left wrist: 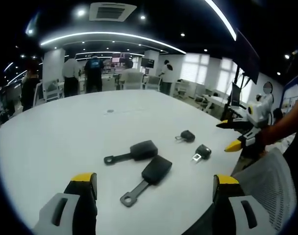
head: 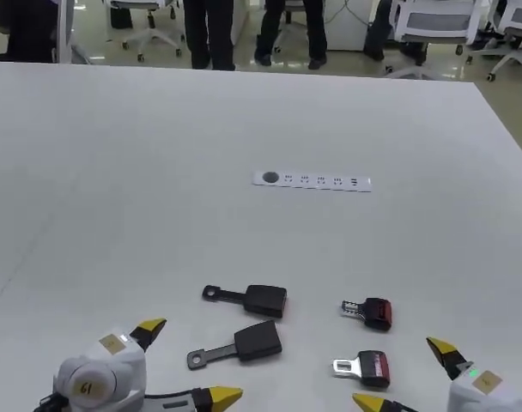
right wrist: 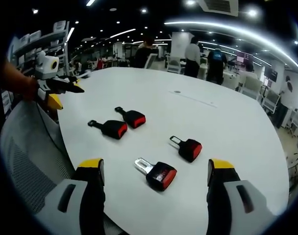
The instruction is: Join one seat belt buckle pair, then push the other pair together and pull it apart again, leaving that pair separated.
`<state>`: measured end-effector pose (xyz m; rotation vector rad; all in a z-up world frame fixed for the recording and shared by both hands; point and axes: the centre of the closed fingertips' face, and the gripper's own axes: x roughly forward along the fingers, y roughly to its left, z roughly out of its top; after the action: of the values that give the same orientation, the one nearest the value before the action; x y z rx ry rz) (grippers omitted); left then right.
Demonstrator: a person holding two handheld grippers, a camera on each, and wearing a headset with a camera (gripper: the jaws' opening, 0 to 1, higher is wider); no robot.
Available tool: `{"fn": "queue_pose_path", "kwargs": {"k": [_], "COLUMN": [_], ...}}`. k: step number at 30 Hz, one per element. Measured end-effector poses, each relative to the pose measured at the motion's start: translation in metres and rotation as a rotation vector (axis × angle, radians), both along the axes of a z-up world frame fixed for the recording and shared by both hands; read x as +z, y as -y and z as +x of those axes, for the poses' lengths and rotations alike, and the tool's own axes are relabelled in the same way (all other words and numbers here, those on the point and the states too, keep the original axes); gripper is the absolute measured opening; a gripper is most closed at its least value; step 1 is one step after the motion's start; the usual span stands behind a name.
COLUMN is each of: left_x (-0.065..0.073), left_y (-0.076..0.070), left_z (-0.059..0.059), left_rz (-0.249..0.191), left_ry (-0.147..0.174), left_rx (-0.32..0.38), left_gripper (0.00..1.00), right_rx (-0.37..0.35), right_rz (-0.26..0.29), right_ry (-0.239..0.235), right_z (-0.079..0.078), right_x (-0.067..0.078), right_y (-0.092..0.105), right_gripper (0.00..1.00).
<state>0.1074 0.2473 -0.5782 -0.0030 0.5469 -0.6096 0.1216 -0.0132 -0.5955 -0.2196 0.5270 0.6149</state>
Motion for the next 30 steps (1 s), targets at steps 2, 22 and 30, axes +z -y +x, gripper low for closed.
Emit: {"fn": "queue_pose_path", "kwargs": {"k": [2,22,30], "left_x": [-0.0002,0.0018,0.0044], "left_y": [-0.0006,-0.0007,0.0021], "left_z": [0.0002,0.0007,-0.0014], "left_rz": [0.001,-0.006,-0.011], "left_ry": [0.000,0.001,0.003], "left_rx": [0.002,0.013,0.014], "left_gripper": [1.00,1.00,1.00], "right_rx": [0.003,-0.015,-0.024], "right_rz": [0.000,0.015,0.016], "right_ry": [-0.004,-0.011,-0.011], "right_z": [0.0007,0.0016,-0.0028], "right_x": [-0.0010,0.0000,0.0006], "right_y": [-0.0009,0.0011,0.0034], "right_gripper": [0.87,0.86,0.86]}}
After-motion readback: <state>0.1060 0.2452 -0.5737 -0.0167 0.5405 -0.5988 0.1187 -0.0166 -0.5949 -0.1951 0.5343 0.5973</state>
